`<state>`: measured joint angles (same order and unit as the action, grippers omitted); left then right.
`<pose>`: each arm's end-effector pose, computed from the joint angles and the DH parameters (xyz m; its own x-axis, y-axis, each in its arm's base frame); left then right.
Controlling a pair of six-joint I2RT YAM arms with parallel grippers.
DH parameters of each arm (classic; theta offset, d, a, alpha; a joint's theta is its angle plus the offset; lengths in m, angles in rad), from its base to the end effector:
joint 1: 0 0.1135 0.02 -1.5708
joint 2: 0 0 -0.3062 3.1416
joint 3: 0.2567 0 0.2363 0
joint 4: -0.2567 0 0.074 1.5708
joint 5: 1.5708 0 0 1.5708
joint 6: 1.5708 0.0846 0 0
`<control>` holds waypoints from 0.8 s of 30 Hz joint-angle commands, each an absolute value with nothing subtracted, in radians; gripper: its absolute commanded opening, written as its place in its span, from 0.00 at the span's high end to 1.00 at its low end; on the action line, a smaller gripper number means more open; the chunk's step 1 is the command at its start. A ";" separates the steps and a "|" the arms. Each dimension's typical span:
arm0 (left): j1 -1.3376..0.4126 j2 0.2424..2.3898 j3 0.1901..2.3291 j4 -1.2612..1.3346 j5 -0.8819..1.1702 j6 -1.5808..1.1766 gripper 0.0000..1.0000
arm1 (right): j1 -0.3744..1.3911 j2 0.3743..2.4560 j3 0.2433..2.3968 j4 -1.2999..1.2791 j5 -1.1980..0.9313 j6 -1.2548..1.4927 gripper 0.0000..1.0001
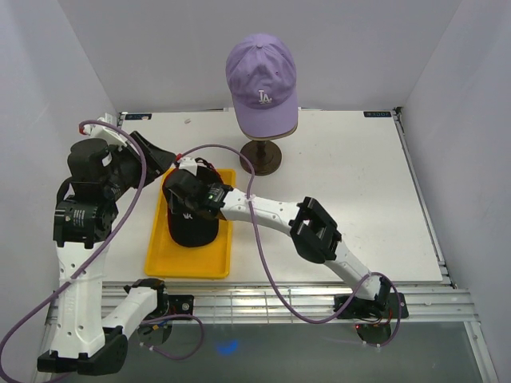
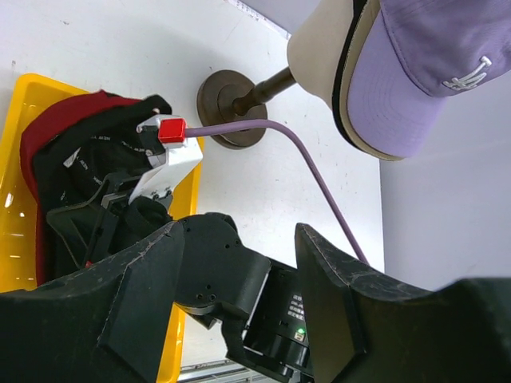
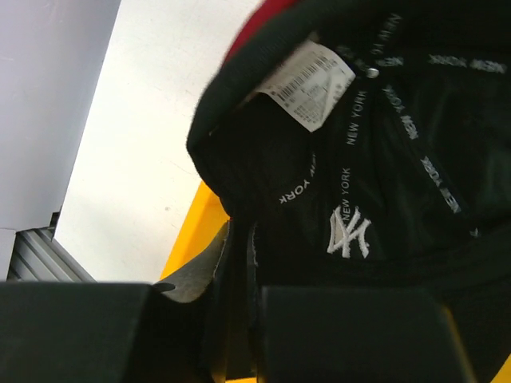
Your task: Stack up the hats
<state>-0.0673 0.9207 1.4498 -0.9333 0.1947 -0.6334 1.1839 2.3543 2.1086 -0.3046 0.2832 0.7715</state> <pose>0.1446 -0.0262 0.4627 -0.4604 -0.5510 -0.6960 -0.0360 0.7950 -0.6055 0.2501 0.5511 0.2518 -0.6987 0.0592 -0.7129 -0.4354 0.7555 0.4895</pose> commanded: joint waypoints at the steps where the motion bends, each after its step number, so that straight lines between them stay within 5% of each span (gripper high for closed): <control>1: -0.067 0.907 1.442 -0.904 0.213 -0.632 0.32 | 1.177 2.277 2.065 -0.291 0.330 0.761 0.92; 24: -0.066 0.865 1.353 -0.792 0.271 -0.678 0.27 | 1.195 1.942 1.827 -0.227 0.289 0.748 0.92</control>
<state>-0.0673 0.8890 1.3640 -0.8383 0.2417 -0.6632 1.1900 2.0357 1.8744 -0.3290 0.3042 0.7322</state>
